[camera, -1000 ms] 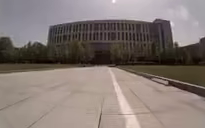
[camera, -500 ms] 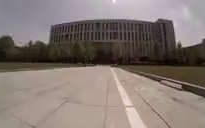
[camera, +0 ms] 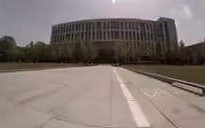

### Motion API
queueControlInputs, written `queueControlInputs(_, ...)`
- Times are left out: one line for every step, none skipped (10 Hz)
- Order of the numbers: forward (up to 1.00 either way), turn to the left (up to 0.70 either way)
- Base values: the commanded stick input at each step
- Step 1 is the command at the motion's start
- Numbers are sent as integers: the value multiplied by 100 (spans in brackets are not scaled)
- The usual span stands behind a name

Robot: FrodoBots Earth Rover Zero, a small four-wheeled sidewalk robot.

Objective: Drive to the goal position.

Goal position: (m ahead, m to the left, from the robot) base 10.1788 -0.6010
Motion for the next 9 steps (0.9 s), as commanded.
queueControlInputs(100, -40)
queueControlInputs(100, -39)
queueControlInputs(100, -38)
queueControlInputs(100, -36)
queueControlInputs(100, -30)
queueControlInputs(100, -13)
queueControlInputs(100, -4)
queueControlInputs(100, 0)
queueControlInputs(100, 0)
